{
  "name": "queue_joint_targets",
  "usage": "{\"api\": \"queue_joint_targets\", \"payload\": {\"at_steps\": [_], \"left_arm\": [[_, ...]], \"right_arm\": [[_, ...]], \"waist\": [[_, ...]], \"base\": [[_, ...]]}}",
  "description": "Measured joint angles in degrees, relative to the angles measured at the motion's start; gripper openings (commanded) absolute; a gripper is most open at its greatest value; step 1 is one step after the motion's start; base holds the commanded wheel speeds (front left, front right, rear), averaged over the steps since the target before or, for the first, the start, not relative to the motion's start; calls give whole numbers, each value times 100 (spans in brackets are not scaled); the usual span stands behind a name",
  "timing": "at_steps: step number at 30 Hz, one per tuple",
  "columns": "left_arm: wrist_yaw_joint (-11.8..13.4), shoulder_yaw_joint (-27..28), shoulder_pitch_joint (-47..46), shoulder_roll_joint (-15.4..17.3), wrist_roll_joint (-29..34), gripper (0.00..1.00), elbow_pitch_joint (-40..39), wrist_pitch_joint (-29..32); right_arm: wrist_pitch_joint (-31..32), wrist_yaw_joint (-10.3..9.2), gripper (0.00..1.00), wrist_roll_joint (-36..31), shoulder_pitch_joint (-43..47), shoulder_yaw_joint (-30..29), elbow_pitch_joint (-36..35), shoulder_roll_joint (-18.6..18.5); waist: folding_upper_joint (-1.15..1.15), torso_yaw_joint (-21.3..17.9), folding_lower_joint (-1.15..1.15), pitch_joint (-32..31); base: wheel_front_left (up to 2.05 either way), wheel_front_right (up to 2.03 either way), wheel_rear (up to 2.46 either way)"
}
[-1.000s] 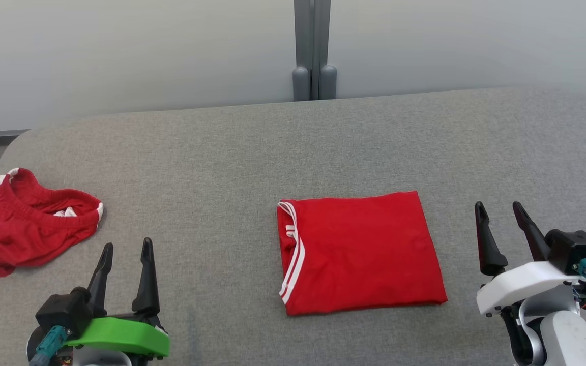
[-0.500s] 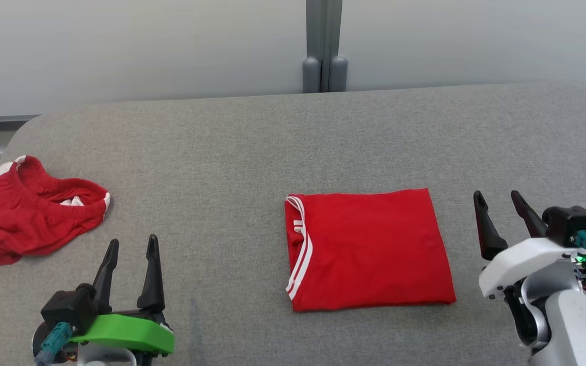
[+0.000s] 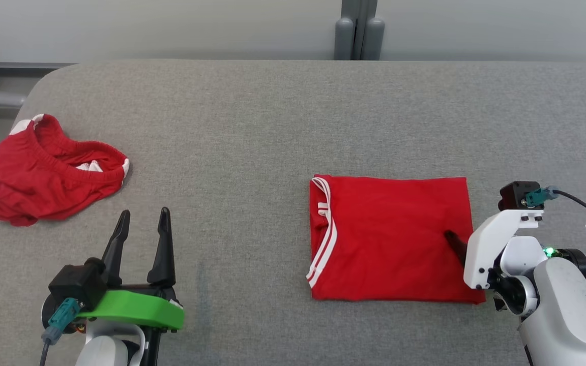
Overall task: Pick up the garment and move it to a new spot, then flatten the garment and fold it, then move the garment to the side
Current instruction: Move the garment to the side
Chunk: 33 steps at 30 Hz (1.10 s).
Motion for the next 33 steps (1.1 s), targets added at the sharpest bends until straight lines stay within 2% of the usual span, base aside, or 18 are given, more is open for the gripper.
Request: {"api": "queue_joint_targets", "payload": {"at_steps": [9, 10, 11, 12, 20, 27, 33], "left_arm": [[0, -31, -188, 0, -44, 100, -16, 0], [0, -34, -196, 1, -45, 100, -16, 1], [0, -43, -211, 1, -45, 100, -16, 1], [0, -55, -228, 0, -45, 100, -16, 1], [0, -112, -312, 40, -41, 100, -136, 0], [0, -104, -417, 182, 8, 100, -432, 1], [0, -213, -755, 352, 54, 100, -679, 0]], "right_arm": [[771, 8, 100, -296, -399, 12, 479, -57], [856, 8, 96, -296, -438, 49, 490, -67], [922, 8, 15, -301, -470, 90, 491, -96], [971, 7, 0, -311, -497, 196, 478, -135], [907, 14, 0, -347, -753, 1056, 160, -764], [720, 5, 0, -275, -1264, 1447, -96, -1863], [196, 5, 0, -337, -1779, 1302, 104, -2699]], "waist": [[0, 225, 0, 354], [0, 236, 0, 382], [0, 246, 0, 414], [0, 252, 0, 444], [0, 22, 0, 571], [0, -452, 0, 710], [0, -995, 0, 1031]], "base": [[0, 0, 0], [0, 0, 0], [0, 0, 0], [0, 0, 0], [0, 0, 0], [0, 0, 0], [0, 0, 0]]}}
